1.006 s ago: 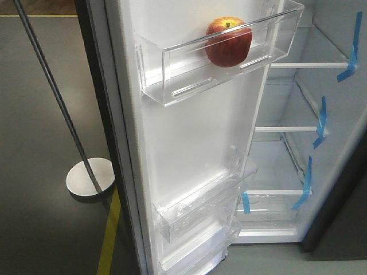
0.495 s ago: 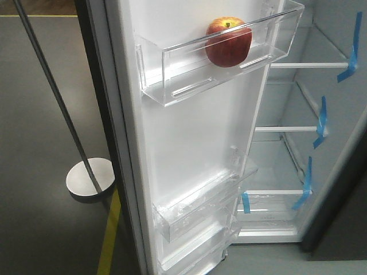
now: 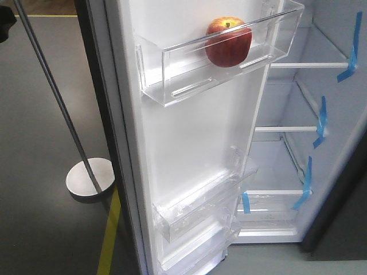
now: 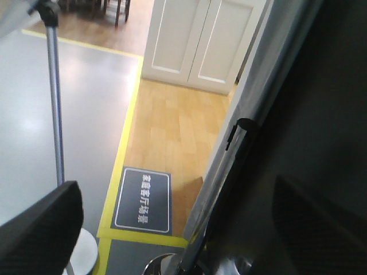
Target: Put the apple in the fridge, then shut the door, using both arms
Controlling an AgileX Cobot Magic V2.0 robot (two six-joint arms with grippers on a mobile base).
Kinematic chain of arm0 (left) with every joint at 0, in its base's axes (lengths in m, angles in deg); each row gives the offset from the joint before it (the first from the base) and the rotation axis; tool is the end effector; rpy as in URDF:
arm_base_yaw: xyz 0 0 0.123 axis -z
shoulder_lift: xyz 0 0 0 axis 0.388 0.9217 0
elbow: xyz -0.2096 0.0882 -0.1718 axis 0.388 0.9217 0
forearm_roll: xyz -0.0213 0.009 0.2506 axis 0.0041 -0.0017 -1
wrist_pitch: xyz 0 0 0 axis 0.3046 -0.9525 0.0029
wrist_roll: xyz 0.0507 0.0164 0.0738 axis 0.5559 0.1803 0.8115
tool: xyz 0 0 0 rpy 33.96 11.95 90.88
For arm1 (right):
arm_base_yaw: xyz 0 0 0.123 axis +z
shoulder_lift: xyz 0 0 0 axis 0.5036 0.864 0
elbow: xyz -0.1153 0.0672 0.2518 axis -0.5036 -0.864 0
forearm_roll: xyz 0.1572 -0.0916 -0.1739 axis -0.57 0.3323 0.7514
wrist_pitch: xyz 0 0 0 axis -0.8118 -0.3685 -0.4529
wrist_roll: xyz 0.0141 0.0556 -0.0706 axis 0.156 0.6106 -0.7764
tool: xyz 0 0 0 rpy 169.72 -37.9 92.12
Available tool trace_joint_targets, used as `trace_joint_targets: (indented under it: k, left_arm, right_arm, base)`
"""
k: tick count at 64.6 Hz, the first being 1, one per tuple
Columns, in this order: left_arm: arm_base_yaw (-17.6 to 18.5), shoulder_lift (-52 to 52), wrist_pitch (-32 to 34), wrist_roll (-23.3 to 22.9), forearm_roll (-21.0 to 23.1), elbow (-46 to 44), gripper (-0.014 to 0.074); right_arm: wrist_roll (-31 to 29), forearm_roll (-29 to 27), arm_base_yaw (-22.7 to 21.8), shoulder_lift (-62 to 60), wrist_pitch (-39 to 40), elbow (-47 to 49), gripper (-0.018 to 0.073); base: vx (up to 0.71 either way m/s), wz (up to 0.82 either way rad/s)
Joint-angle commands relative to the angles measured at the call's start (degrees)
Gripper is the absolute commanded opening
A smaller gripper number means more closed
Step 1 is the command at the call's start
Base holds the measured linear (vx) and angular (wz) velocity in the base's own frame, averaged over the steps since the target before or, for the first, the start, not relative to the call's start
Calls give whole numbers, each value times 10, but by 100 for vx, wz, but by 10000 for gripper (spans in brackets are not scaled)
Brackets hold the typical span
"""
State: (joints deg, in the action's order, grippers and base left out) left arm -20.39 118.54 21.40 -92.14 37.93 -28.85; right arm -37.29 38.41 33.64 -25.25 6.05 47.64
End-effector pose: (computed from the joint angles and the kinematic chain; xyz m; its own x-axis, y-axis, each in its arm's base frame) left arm 0.2963 -0.0116 0.4072 -0.2374 -0.3331 -0.9125 -0.0533 0.9424 -0.3301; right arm 0.0683 0.0105 0.3688 -0.5209 -0.0569 -0.8517 -0.1334 0.9909 0.0153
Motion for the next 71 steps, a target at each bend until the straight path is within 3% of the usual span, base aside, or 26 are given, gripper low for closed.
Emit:
trace_joint_targets:
  k: [1,8,17,30,44,59,71]
  left_arm:
    - [5,44,26,-6,15,-65,625]
    - [11,108,-18,3,44,-140,619]
    - [18,185,-67,59,91,-234,605]
    - [48,263,-163,196,221,-344,596]
    - [85,276,-205,280,318,-389,594]
    - [164,276,-273,373,420,-401,594]
    - [263,276,-240,505,507,-401,594]
  right_arm:
    - [-3,-1,-4,3,36,13,484]
    - [-3,-1,-4,3,36,13,484]
    - [-3,-1,-4,3,36,13,484]
    - [-3,-1,-4,3,36,13,484]
    - [-3,-1,-4,3,36,13,484]
    - [-3,-1,-4,3,36,13,484]
    - [-3,-1,-4,3,36,13,484]
  base:
    - [0,0]
    - [0,0]
    - [0,0]
    - [0,0]
    - [0,0]
    - [0,0]
    - [0,0]
